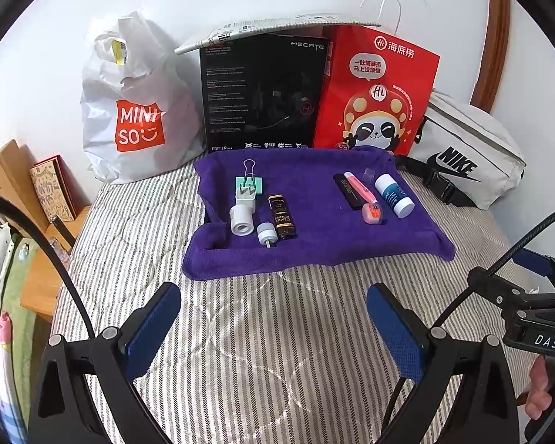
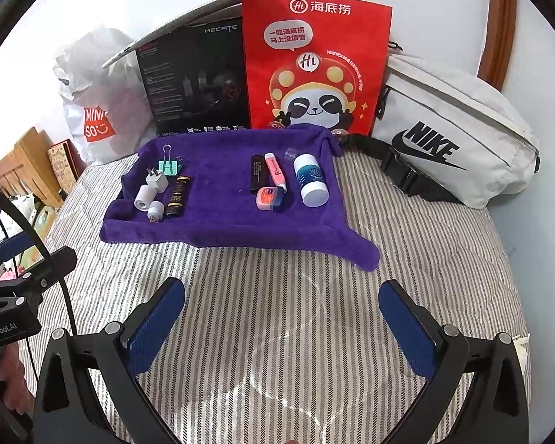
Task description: Organize rigid objects
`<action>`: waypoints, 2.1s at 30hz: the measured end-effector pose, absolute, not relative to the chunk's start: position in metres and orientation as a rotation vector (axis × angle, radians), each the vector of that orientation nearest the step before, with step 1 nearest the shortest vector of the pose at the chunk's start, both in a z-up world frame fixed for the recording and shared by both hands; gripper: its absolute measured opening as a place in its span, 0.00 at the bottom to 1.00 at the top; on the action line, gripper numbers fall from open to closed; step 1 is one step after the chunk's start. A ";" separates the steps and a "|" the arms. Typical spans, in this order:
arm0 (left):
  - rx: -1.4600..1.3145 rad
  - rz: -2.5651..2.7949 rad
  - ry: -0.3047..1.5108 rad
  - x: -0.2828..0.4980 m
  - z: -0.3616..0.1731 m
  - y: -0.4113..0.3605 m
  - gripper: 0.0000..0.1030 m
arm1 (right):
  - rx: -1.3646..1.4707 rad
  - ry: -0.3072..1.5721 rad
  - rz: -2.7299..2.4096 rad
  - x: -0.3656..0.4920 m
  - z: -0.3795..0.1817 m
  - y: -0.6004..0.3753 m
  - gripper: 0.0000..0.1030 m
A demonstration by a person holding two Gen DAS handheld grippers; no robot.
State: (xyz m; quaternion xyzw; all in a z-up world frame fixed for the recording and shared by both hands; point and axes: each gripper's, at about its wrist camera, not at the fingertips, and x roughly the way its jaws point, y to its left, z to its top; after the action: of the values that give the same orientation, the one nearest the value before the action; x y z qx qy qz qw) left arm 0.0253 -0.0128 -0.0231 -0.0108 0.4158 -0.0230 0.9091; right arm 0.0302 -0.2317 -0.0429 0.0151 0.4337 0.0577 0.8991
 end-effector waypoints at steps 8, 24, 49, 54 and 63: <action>-0.021 -0.047 0.858 0.025 -0.023 -0.013 0.99 | 0.031 0.902 0.120 0.031 -0.045 -0.232 1.00; -0.012 -0.050 0.866 0.026 -0.024 -0.013 0.99 | 0.032 0.904 0.119 0.030 -0.045 -0.233 1.00; -0.007 -0.049 0.873 0.027 -0.024 -0.013 0.99 | 0.035 0.910 0.125 0.029 -0.045 -0.231 1.00; -0.007 -0.050 0.871 0.027 -0.025 -0.012 0.99 | 0.036 0.910 0.124 0.029 -0.045 -0.230 1.00; -0.004 -0.052 0.874 0.029 -0.025 -0.011 0.99 | 0.030 0.914 0.125 0.029 -0.046 -0.229 1.00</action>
State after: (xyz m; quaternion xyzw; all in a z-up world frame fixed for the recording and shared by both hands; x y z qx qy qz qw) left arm 0.0286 -0.0106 -0.0251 -0.0018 0.4233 -0.0253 0.9056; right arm 0.0288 -0.2286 -0.0463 0.0143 0.4410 0.0603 0.8954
